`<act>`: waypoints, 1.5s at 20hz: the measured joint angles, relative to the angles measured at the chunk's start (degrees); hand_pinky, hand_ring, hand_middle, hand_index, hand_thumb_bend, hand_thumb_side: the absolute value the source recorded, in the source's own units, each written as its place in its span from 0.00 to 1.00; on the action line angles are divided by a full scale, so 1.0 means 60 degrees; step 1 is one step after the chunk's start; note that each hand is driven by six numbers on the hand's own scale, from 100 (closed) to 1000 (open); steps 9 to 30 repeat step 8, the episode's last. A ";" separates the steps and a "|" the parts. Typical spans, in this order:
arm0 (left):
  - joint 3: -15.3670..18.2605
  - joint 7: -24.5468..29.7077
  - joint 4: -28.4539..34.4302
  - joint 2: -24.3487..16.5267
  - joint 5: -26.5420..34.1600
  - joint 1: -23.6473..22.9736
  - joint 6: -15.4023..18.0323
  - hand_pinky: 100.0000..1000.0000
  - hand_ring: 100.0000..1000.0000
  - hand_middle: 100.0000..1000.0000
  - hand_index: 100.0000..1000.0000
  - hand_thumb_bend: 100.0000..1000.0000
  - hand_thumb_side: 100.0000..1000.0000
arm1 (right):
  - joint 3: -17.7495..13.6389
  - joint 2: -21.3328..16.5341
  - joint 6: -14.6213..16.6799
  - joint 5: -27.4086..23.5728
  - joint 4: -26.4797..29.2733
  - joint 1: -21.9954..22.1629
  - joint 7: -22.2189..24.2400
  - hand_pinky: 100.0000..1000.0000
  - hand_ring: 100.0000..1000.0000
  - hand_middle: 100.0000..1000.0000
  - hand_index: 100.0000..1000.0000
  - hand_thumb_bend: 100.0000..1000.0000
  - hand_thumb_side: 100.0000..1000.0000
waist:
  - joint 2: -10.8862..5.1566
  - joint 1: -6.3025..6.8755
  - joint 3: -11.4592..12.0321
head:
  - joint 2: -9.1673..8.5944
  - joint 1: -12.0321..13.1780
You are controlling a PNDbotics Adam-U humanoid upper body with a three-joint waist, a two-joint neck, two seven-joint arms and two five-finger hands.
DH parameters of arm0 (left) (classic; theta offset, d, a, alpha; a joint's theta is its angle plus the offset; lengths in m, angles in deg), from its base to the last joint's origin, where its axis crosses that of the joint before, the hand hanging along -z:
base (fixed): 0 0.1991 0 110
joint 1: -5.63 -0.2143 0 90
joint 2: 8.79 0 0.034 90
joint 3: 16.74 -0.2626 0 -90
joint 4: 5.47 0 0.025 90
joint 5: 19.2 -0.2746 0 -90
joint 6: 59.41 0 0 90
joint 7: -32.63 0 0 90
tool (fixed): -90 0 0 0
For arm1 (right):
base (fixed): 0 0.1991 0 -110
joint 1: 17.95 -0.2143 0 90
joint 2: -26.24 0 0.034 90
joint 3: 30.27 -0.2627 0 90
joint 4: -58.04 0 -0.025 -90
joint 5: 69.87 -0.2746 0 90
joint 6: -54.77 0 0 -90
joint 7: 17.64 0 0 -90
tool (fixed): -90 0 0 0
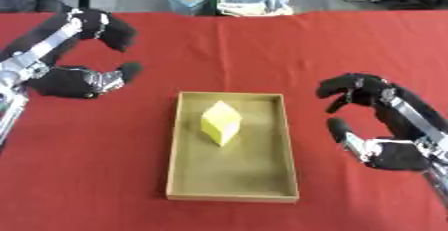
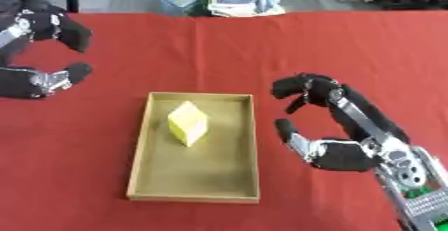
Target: Pick up objects on the table and place them in the box.
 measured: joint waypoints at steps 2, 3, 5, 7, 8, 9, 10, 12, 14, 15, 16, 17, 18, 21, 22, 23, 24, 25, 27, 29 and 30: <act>0.0095 -0.0082 0.0019 0.0095 0.0049 -0.0118 -0.0054 0.64 0.57 0.54 0.72 0.31 0.44 | -0.0033 0.0000 0.0005 0.0010 0.0000 0.0007 -0.0038 0.57 0.74 0.69 0.82 0.09 0.34 | 0.0000 0.0003 0.0047 | 0.0002 0.0020; 0.0148 -0.0122 0.0037 0.0130 0.0061 -0.0176 -0.0071 0.64 0.57 0.54 0.72 0.31 0.44 | -0.0033 0.0001 0.0013 0.0012 0.0000 0.0007 -0.0051 0.57 0.74 0.69 0.82 0.09 0.34 | 0.0000 0.0006 0.0074 | 0.0015 0.0026; 0.0232 -0.0188 0.0081 0.0178 0.0100 -0.0256 -0.0100 0.64 0.57 0.54 0.72 0.31 0.45 | -0.0034 0.0001 0.0013 0.0014 0.0000 0.0007 -0.0066 0.57 0.74 0.69 0.82 0.09 0.34 | 0.0000 0.0018 0.0073 | 0.0051 0.0029; 0.0289 -0.0218 0.0125 0.0239 0.0123 -0.0301 -0.0124 0.64 0.57 0.54 0.72 0.31 0.46 | -0.0035 0.0002 0.0008 0.0015 0.0000 0.0008 -0.0077 0.57 0.74 0.68 0.82 0.09 0.34 | -0.0001 0.0035 0.0051 | 0.0069 0.0029; 0.0297 -0.0223 0.0128 0.0253 0.0126 -0.0339 -0.0129 0.64 0.57 0.54 0.72 0.30 0.46 | -0.0036 0.0002 0.0006 0.0015 0.0000 0.0008 -0.0084 0.57 0.74 0.69 0.82 0.09 0.34 | -0.0001 0.0040 0.0055 | 0.0070 0.0029; 0.0297 -0.0223 0.0128 0.0253 0.0126 -0.0339 -0.0129 0.64 0.57 0.54 0.72 0.30 0.46 | -0.0036 0.0002 0.0006 0.0015 0.0000 0.0008 -0.0084 0.57 0.74 0.69 0.82 0.09 0.34 | -0.0001 0.0040 0.0055 | 0.0070 0.0029; 0.0297 -0.0223 0.0128 0.0253 0.0126 -0.0339 -0.0129 0.64 0.57 0.54 0.72 0.30 0.46 | -0.0036 0.0002 0.0006 0.0015 0.0000 0.0008 -0.0084 0.57 0.74 0.69 0.82 0.09 0.34 | -0.0001 0.0040 0.0055 | 0.0070 0.0029; 0.0297 -0.0223 0.0128 0.0253 0.0126 -0.0339 -0.0129 0.64 0.57 0.54 0.72 0.30 0.46 | -0.0036 0.0002 0.0006 0.0015 0.0000 0.0008 -0.0084 0.57 0.74 0.69 0.82 0.09 0.34 | -0.0001 0.0040 0.0055 | 0.0070 0.0029; 0.0297 -0.0223 0.0128 0.0253 0.0126 -0.0339 -0.0129 0.64 0.57 0.54 0.72 0.30 0.46 | -0.0036 0.0002 0.0006 0.0015 0.0000 0.0008 -0.0084 0.57 0.74 0.69 0.82 0.09 0.34 | -0.0001 0.0040 0.0055 | 0.0070 0.0029; 0.0297 -0.0223 0.0128 0.0253 0.0126 -0.0339 -0.0129 0.64 0.57 0.54 0.72 0.30 0.46 | -0.0036 0.0002 0.0006 0.0015 0.0000 0.0008 -0.0084 0.57 0.74 0.69 0.82 0.09 0.34 | -0.0001 0.0040 0.0055 | 0.0070 0.0029; 0.0297 -0.0223 0.0128 0.0253 0.0126 -0.0339 -0.0129 0.64 0.57 0.54 0.72 0.30 0.46 | -0.0036 0.0002 0.0006 0.0015 0.0000 0.0008 -0.0084 0.57 0.74 0.69 0.82 0.09 0.34 | -0.0001 0.0040 0.0055 | 0.0070 0.0029; 0.0297 -0.0223 0.0128 0.0253 0.0126 -0.0339 -0.0129 0.64 0.57 0.54 0.72 0.30 0.46 | -0.0036 0.0002 0.0006 0.0015 0.0000 0.0008 -0.0084 0.57 0.74 0.69 0.82 0.09 0.34 | -0.0001 0.0040 0.0055 | 0.0070 0.0029; 0.0297 -0.0223 0.0128 0.0253 0.0126 -0.0339 -0.0129 0.64 0.57 0.54 0.72 0.30 0.46 | -0.0036 0.0002 0.0006 0.0015 0.0000 0.0008 -0.0084 0.57 0.74 0.69 0.82 0.09 0.34 | -0.0001 0.0040 0.0055 | 0.0070 0.0029; 0.0297 -0.0223 0.0128 0.0253 0.0126 -0.0339 -0.0129 0.64 0.57 0.54 0.72 0.30 0.46 | -0.0036 0.0002 0.0006 0.0015 0.0000 0.0008 -0.0084 0.57 0.74 0.69 0.82 0.09 0.34 | -0.0001 0.0040 0.0055 | 0.0070 0.0029; 0.0297 -0.0223 0.0128 0.0253 0.0126 -0.0339 -0.0129 0.64 0.57 0.54 0.72 0.30 0.46 | -0.0036 0.0002 0.0006 0.0015 0.0000 0.0008 -0.0084 0.57 0.74 0.69 0.82 0.09 0.34 | -0.0001 0.0040 0.0055 | 0.0070 0.0029; 0.0297 -0.0223 0.0128 0.0253 0.0126 -0.0339 -0.0129 0.64 0.57 0.54 0.72 0.30 0.46 | -0.0036 0.0002 0.0006 0.0015 0.0000 0.0008 -0.0084 0.57 0.74 0.69 0.82 0.09 0.34 | -0.0001 0.0040 0.0055 | 0.0070 0.0029; 0.0297 -0.0223 0.0128 0.0253 0.0126 -0.0339 -0.0129 0.64 0.57 0.54 0.72 0.30 0.46 | -0.0036 0.0002 0.0006 0.0015 0.0000 0.0008 -0.0084 0.57 0.74 0.69 0.82 0.09 0.34 | -0.0001 0.0040 0.0055 | 0.0070 0.0029; 0.0297 -0.0223 0.0128 0.0253 0.0126 -0.0339 -0.0129 0.64 0.57 0.54 0.72 0.30 0.46 | -0.0036 0.0002 0.0006 0.0015 0.0000 0.0008 -0.0084 0.57 0.74 0.69 0.82 0.09 0.34 | -0.0001 0.0040 0.0055 | 0.0070 0.0029; 0.0297 -0.0223 0.0128 0.0253 0.0126 -0.0339 -0.0129 0.64 0.57 0.54 0.72 0.30 0.46 | -0.0036 0.0002 0.0006 0.0015 0.0000 0.0008 -0.0084 0.57 0.74 0.69 0.82 0.09 0.34 | -0.0001 0.0040 0.0055 | 0.0070 0.0029; 0.0297 -0.0223 0.0128 0.0253 0.0126 -0.0339 -0.0129 0.64 0.57 0.54 0.72 0.30 0.46 | -0.0036 0.0002 0.0006 0.0015 0.0000 0.0008 -0.0084 0.57 0.74 0.69 0.82 0.09 0.34 | -0.0001 0.0040 0.0055 | 0.0070 0.0029; 0.0297 -0.0223 0.0128 0.0253 0.0126 -0.0339 -0.0129 0.64 0.57 0.54 0.72 0.30 0.46 | -0.0036 0.0002 0.0006 0.0015 0.0000 0.0008 -0.0084 0.57 0.74 0.69 0.82 0.09 0.34 | -0.0001 0.0040 0.0055 | 0.0070 0.0029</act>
